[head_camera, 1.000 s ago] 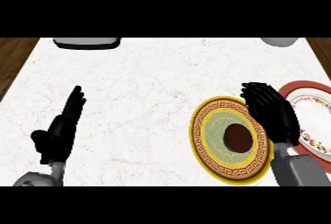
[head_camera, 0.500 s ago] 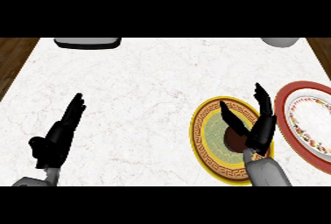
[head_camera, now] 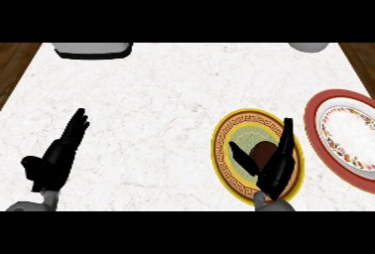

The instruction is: Pick the cupcake from the plate and place it in the plate

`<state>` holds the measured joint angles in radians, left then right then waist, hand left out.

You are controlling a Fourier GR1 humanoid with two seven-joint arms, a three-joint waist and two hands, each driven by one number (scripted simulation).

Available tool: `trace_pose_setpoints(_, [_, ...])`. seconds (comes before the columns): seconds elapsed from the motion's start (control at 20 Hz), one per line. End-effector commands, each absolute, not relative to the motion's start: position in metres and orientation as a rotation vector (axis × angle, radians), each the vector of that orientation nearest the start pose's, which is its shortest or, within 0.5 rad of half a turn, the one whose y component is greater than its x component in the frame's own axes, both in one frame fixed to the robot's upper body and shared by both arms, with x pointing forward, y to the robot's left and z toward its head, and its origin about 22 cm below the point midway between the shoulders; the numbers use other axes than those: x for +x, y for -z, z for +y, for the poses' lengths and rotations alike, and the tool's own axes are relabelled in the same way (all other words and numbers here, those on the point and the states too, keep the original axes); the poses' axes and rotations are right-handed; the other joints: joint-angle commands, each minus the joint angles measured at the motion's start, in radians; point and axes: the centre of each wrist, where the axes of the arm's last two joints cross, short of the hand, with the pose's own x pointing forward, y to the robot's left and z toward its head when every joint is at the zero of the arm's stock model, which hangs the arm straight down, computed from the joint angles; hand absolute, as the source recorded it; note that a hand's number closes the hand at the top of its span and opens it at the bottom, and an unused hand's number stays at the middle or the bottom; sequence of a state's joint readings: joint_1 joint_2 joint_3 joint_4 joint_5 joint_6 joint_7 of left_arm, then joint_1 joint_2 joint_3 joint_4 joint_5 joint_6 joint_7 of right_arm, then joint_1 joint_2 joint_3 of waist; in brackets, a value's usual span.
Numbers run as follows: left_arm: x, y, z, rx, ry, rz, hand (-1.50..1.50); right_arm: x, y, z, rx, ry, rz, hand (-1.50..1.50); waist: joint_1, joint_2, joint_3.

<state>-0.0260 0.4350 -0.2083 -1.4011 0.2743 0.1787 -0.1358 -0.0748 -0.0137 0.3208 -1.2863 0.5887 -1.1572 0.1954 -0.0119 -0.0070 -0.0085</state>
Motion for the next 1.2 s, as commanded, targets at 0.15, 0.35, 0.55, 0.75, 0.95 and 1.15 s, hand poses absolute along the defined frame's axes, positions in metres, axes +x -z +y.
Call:
trace_pose_setpoints(0.15, [0.247,0.010,0.310,0.198,0.141,-1.518,0.00,0.214,0.079,-0.165,-1.068,-0.005,-1.216,-1.50,-0.018,0.003,-0.003])
trace_pose_setpoints(0.35, [0.250,0.012,0.305,0.206,0.119,-1.521,0.00,0.209,0.076,-0.164,-1.029,-0.140,-1.051,-1.50,-0.018,0.005,-0.004])
trace_pose_setpoints(0.55, [0.238,0.022,0.307,0.175,0.114,-1.499,0.00,0.223,0.031,-0.158,-1.020,-0.117,-0.965,-1.50,-0.005,-0.002,0.000])
trace_pose_setpoints(0.75, [0.250,0.012,0.305,0.186,0.130,-1.521,0.00,0.232,-0.006,-0.151,-1.053,-0.153,-0.820,-1.50,-0.003,0.001,0.004])
trace_pose_setpoints(0.95, [0.260,0.005,0.312,0.143,0.121,-1.512,0.00,0.235,-0.041,-0.137,-1.074,-0.177,-0.749,-1.50,0.005,0.004,0.007])
trace_pose_setpoints(1.15, [0.243,0.021,0.298,0.144,0.139,-1.519,0.00,0.220,-0.033,-0.142,-1.057,-0.260,-0.625,-1.50,0.008,0.003,0.007])
